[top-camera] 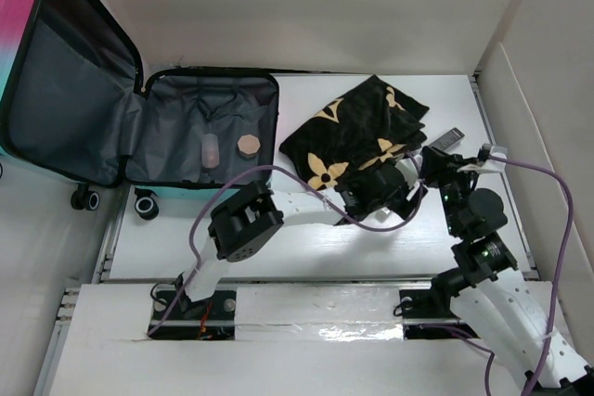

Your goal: Pack the luggage

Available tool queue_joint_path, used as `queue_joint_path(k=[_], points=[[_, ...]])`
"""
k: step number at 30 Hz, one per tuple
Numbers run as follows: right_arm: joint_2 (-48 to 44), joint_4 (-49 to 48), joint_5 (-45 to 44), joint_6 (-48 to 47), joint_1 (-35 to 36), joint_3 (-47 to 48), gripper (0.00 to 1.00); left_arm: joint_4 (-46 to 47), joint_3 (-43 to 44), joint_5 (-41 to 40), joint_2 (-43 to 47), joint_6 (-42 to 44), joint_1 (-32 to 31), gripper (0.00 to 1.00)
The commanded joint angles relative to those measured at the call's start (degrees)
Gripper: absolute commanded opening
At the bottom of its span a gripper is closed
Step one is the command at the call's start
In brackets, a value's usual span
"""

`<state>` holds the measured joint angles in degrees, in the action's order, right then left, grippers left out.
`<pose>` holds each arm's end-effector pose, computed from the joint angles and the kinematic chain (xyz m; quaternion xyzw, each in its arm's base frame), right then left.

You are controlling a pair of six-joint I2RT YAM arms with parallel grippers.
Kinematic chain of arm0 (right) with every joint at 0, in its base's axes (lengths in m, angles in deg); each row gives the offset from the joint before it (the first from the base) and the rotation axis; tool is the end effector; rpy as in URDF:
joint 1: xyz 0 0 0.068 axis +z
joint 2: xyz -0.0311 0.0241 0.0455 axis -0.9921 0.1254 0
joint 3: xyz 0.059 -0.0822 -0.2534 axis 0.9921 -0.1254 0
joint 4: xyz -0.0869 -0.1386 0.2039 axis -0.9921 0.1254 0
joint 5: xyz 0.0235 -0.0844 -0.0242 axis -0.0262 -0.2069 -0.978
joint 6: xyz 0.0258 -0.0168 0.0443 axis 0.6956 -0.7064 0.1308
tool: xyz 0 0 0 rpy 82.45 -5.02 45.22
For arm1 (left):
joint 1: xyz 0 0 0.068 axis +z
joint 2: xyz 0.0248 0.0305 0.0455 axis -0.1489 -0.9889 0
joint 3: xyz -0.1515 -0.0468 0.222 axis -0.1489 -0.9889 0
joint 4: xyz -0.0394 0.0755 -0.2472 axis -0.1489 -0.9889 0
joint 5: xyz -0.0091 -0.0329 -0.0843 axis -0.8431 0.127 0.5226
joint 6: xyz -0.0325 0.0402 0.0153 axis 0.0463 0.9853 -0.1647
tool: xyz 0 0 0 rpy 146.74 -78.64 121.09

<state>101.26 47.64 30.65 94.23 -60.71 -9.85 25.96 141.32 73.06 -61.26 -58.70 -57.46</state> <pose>0.1303 0.0394 0.3179 0.1167 0.6414 0.1533 0.7427 0.2008 -0.4428 0.2242 0.3650 0.7068 -0.3272 0.5100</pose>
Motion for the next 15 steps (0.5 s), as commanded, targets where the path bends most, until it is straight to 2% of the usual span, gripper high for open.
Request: queue_joint_path(k=[1,4,9,15], points=[[-1.29,2.5,-4.2,1.23,-0.47,1.22,0.32,-3.35,5.98,-0.61,-3.3,2.59,0.19,0.71],[-4.01,1.09,-3.69,0.88,-0.47,0.16,0.42,-3.88,8.27,-2.63,-5.94,2.76,0.19,0.71],[-6.83,1.7,-4.29,0.62,-0.47,0.08,0.41,-6.07,11.79,-3.95,-9.47,3.38,0.19,0.64],[-7.44,1.98,-4.12,0.97,-0.47,0.08,0.39,-7.13,13.81,-5.62,-13.33,3.91,0.19,0.51]])
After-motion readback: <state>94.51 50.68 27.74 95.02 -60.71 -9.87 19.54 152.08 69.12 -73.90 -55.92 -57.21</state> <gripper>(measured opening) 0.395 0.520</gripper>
